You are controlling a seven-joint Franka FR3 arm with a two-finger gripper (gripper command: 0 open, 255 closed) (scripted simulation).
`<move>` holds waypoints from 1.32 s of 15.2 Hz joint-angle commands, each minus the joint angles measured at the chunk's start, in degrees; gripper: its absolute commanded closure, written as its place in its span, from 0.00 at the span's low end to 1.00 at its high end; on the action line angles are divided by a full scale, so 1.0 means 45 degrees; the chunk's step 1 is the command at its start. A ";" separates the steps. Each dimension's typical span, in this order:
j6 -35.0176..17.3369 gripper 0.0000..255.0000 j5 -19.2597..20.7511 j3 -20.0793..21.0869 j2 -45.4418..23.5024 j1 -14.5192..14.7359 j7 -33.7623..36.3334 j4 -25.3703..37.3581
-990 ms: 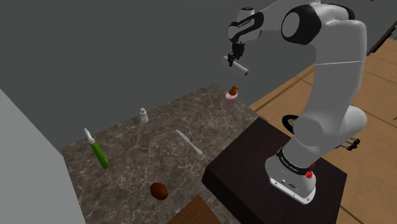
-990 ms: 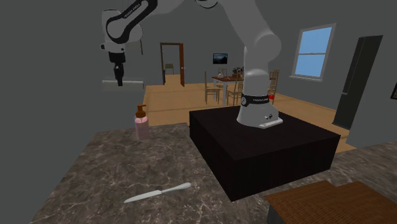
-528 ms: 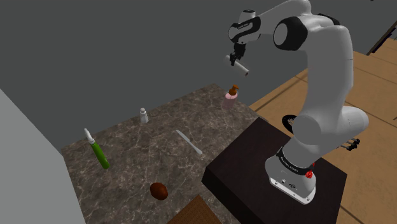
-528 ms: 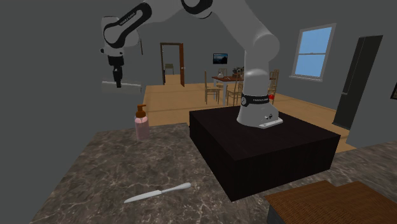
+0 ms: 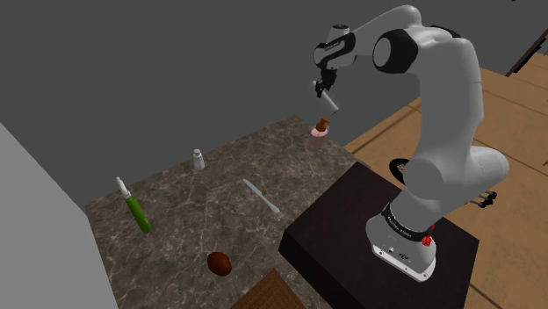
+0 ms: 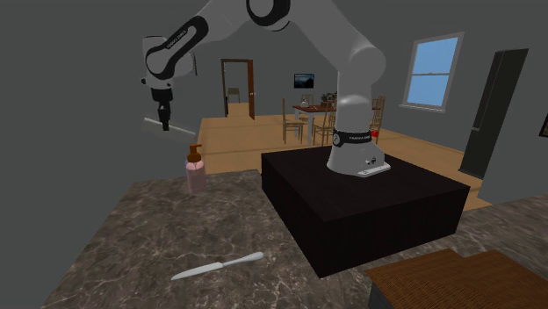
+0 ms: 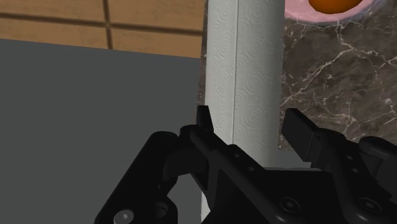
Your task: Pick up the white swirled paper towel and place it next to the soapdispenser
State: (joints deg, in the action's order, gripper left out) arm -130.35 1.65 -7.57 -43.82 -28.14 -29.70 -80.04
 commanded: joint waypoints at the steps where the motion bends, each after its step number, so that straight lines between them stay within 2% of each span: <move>1: -0.0208 1.00 -0.0006 0.0012 -0.0209 0.0006 0.0033 0.0007; 20: -0.1992 1.00 -0.0084 0.0109 -0.2411 -0.0096 0.0196 0.0415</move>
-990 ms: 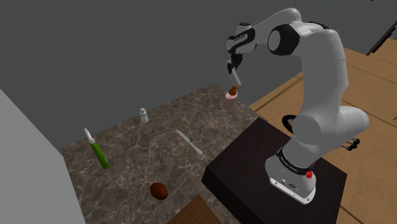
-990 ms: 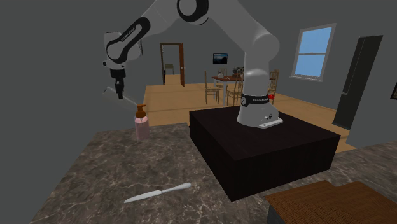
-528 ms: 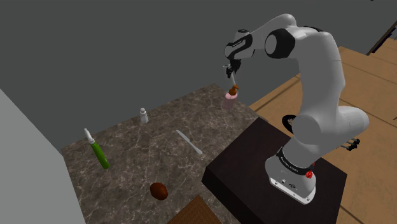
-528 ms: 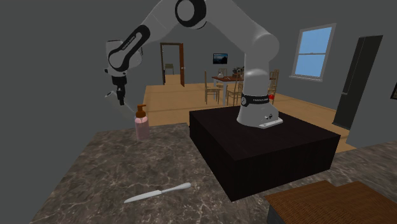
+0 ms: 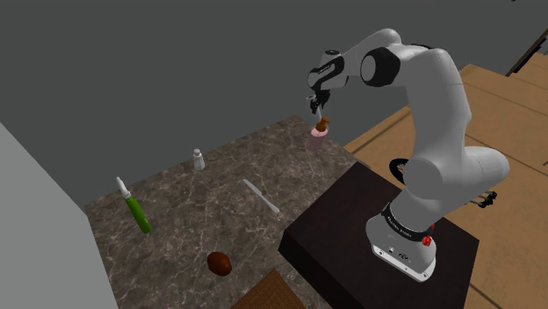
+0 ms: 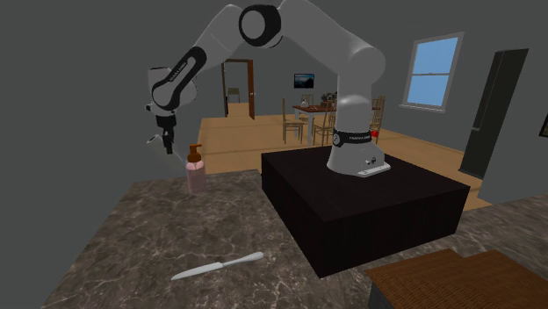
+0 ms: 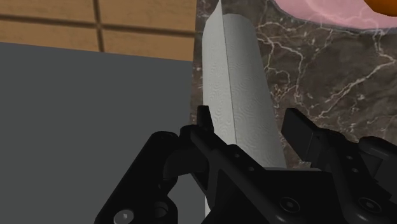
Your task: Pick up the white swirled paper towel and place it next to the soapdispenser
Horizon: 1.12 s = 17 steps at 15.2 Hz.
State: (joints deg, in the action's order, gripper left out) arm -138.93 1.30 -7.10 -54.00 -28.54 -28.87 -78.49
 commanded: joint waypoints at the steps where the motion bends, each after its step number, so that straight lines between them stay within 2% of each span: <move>1: -0.0157 1.00 -0.0008 0.0011 -0.0286 -0.0013 0.0020 0.0135; 17: -0.1096 1.00 -0.0067 0.0093 -0.2702 -0.0136 0.0160 0.1606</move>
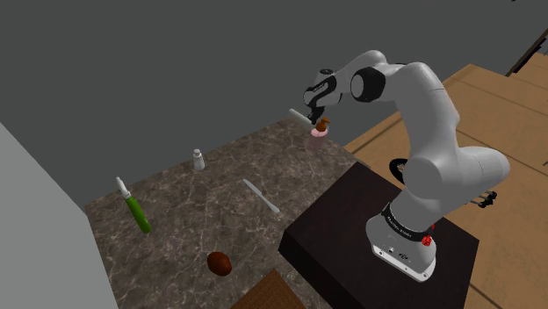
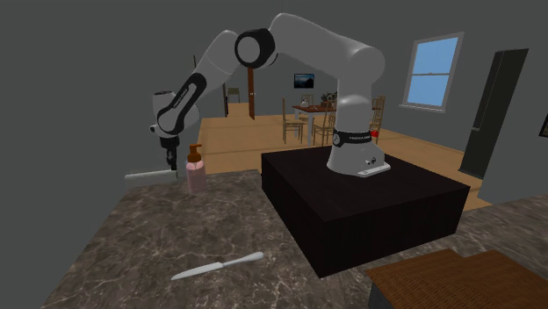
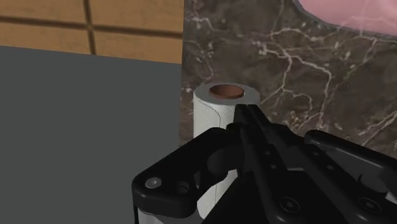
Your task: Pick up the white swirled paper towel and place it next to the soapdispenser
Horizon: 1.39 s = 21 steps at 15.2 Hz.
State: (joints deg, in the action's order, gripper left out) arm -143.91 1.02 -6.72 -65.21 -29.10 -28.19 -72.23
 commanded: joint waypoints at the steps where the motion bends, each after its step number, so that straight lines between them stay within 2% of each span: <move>1: 0.0000 1.00 0.0000 0.0000 0.0000 0.0000 0.0000 0.0000; 2: 0.0000 0.00 0.0000 0.0000 0.0000 0.0000 0.0000 0.0000; 6: 0.2196 0.00 0.1099 -0.0480 -0.2424 0.0696 -0.0838 0.4584; 10: 0.2511 0.00 0.1042 -0.0463 -0.3577 0.0503 -0.0913 0.6071; 14: 0.3251 0.00 0.0975 -0.0444 -0.5138 0.0250 -0.1023 0.8397; 21: 0.3260 0.00 0.0976 -0.0442 -0.5149 0.0248 -0.1023 0.8417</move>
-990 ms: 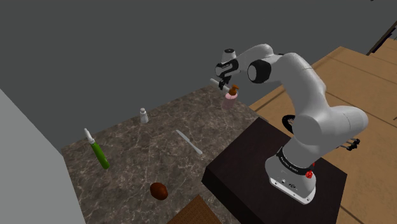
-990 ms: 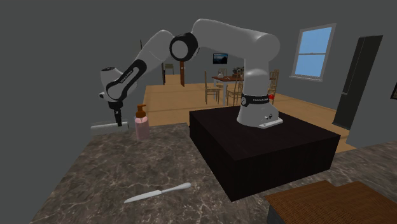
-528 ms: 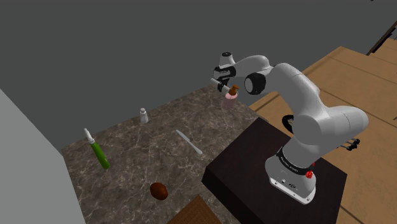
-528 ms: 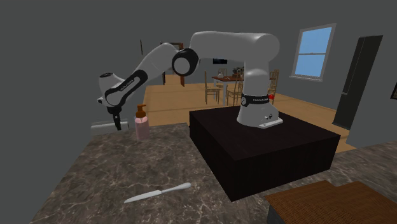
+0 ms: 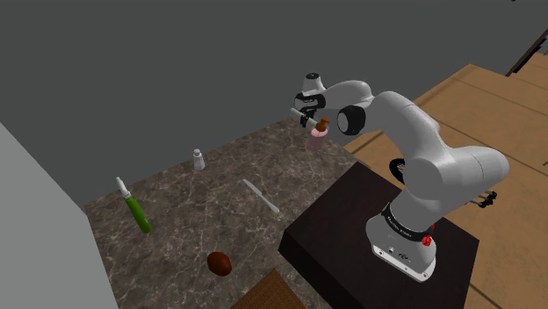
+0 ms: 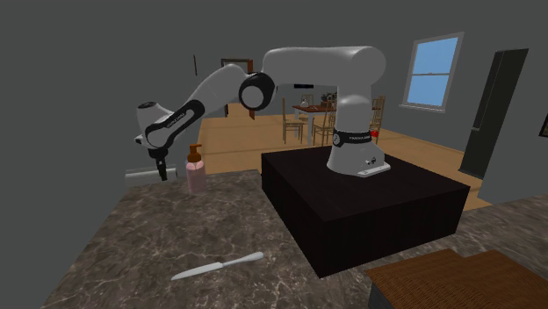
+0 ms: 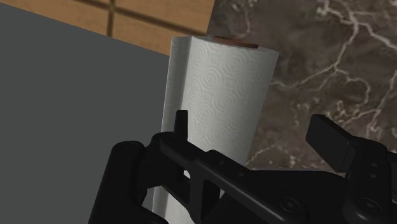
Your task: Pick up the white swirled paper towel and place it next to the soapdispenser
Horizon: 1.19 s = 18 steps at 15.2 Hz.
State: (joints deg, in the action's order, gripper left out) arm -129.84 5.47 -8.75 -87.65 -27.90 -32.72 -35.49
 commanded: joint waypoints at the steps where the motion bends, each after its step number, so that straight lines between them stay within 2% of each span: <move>1: -0.0051 1.00 -0.0001 0.0009 0.0049 0.0019 0.0009 -0.0149; 3: -0.0029 1.00 -0.0002 0.0007 -0.0042 0.0020 0.0020 -0.0038; 5: -0.0361 1.00 0.0022 0.0002 0.0362 0.0067 0.0044 -0.0774; 6: -0.0875 1.00 0.0060 -0.0009 0.0995 0.0162 0.0106 -0.1930; 8: -0.0318 1.00 0.0018 0.0011 0.0508 0.0053 0.0008 -0.0876; 10: -0.0387 1.00 0.0027 0.0005 0.0699 0.0069 0.0010 -0.1032; 11: -0.0387 0.00 0.0027 0.0005 0.0699 0.0069 0.0010 -0.1032; 13: -0.1808 0.00 -0.0103 0.0237 0.2377 -0.0295 -0.0487 -0.3727; 15: -0.2731 0.00 -0.0284 0.0523 0.3494 -0.0812 -0.1093 -0.5383; 17: -0.3419 0.00 -0.0497 0.0863 0.4362 -0.1424 -0.1765 -0.6591; 18: -0.3392 0.00 -0.0497 0.0873 0.4132 -0.1448 -0.1769 -0.6333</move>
State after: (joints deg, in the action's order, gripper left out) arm -144.51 3.50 -5.29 -69.39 -33.64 -39.78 -63.48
